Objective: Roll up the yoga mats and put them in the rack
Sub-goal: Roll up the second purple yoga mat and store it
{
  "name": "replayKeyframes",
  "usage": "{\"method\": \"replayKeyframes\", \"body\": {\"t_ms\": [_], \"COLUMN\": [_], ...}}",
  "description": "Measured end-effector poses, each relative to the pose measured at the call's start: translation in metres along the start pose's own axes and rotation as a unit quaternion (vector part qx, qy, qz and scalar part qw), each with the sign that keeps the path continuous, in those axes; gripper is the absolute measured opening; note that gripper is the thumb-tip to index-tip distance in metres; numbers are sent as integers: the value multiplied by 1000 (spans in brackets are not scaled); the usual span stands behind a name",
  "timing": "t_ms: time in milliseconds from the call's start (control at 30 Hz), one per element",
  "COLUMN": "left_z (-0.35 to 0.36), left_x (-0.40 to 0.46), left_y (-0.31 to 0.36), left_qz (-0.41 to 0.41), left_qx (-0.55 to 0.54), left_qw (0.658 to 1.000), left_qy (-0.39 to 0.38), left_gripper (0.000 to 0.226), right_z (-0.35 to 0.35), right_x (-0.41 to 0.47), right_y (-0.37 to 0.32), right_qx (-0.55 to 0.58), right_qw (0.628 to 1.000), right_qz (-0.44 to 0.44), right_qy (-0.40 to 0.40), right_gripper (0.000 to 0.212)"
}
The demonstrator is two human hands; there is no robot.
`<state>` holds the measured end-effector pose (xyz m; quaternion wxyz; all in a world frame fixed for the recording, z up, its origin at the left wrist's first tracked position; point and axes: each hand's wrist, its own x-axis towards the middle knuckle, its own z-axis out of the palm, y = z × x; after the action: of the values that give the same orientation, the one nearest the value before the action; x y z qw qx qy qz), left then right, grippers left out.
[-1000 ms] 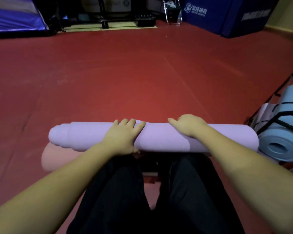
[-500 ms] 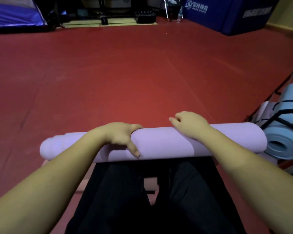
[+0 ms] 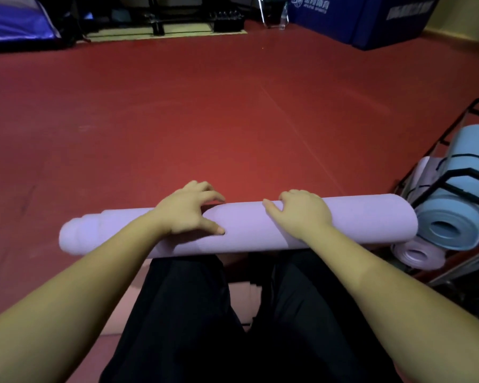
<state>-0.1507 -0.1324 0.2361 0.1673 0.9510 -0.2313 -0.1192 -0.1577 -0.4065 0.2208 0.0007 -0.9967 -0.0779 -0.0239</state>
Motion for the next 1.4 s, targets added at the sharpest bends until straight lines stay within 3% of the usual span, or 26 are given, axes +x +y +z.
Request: {"method": "replayKeyframes", "body": {"t_ms": [67, 133, 200, 267, 433, 833, 967, 1200, 1400], "left_z": [14, 31, 43, 40, 16, -53, -56, -35, -41], "left_x": [-13, -25, -33, -32, -31, -46, -48, -51, -53], "left_y": [0, 4, 11, 17, 24, 36, 37, 47, 60], "left_qz": [16, 20, -12, -52, -58, -28, -41, -29, -23], "left_qx": [55, 147, 251, 295, 297, 335, 292, 225, 258], "left_qw": [995, 982, 964, 953, 952, 938, 953, 974, 964], "left_qy": [83, 121, 85, 38, 39, 87, 72, 18, 52], "left_gripper": [78, 91, 118, 125, 110, 105, 109, 104, 103], "right_z": [0, -3, -7, -12, -27, -66, -79, -80, -87], "right_x": [8, 16, 24, 28, 32, 40, 41, 29, 24], "right_y": [0, 1, -2, -5, -8, -17, -15, -4, 5], "right_qx": [17, 36, 46, 46, 53, 88, 54, 48, 53], "right_qw": [1000, 998, 996, 994, 993, 994, 996, 986, 991], "right_qz": [4, 10, 6, 2, 1, -4, 1, 16, 13], "right_qy": [-17, -48, -77, -94, -102, -60, -67, -160, -124], "right_gripper": [62, 65, 67, 68, 70, 71, 74, 74, 77]}}
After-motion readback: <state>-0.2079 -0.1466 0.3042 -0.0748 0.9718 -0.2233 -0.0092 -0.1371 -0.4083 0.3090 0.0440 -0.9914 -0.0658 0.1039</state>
